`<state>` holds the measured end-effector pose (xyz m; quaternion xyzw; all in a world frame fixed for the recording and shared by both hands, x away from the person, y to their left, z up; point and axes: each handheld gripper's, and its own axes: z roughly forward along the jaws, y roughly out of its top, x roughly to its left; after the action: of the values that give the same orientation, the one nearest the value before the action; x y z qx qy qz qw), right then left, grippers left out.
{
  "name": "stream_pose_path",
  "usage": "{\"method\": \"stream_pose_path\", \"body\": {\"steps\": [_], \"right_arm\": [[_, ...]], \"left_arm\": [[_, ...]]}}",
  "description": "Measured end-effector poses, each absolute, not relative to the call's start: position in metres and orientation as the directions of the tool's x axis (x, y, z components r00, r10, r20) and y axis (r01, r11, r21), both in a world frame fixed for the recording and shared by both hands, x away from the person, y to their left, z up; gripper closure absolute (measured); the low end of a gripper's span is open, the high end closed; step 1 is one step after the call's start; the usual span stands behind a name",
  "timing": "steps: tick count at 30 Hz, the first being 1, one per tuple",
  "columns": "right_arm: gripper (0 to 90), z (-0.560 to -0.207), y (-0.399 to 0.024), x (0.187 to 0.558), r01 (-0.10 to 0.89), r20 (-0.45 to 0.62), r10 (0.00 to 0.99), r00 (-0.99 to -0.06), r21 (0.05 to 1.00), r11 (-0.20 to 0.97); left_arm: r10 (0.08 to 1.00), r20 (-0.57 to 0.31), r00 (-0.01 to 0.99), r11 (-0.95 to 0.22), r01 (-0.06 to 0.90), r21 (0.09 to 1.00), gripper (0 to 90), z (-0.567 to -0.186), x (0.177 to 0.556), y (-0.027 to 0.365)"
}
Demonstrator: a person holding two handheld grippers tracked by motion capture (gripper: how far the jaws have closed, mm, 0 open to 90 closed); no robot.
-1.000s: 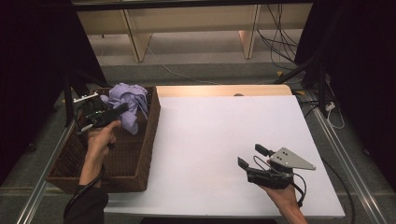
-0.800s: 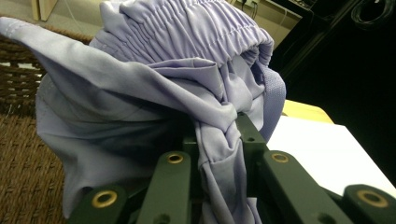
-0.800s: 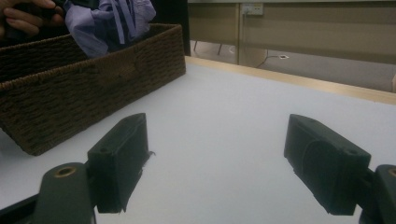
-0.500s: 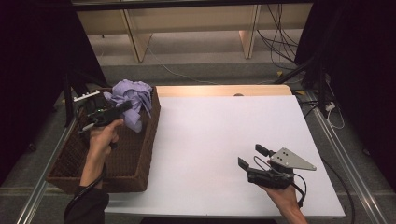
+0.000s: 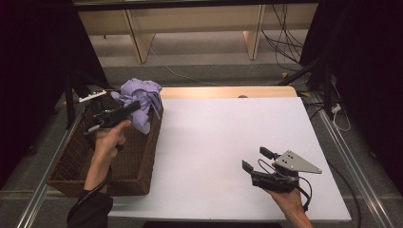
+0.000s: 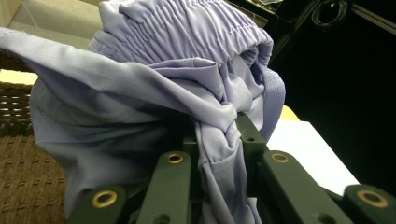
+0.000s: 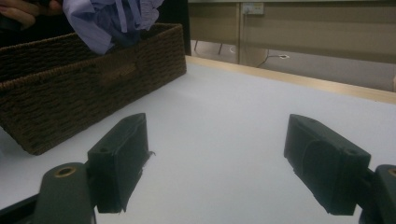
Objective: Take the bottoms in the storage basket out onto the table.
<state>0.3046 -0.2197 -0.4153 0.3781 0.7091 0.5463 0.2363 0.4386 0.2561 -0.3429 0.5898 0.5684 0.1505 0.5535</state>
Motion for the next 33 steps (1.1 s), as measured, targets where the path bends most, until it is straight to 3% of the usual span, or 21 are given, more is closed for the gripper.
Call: {"method": "stream_pose_path", "body": {"steps": [33], "right_arm": [[23.0, -0.415, -0.219, 0.304, 0.278, 0.08, 0.794, -0.603, 0.954, 0.115]], "left_arm": [[0.751, -0.451, 0.482, 0.165, 0.525, 0.835, 78.2, -0.33, 0.428, 0.196]]}}
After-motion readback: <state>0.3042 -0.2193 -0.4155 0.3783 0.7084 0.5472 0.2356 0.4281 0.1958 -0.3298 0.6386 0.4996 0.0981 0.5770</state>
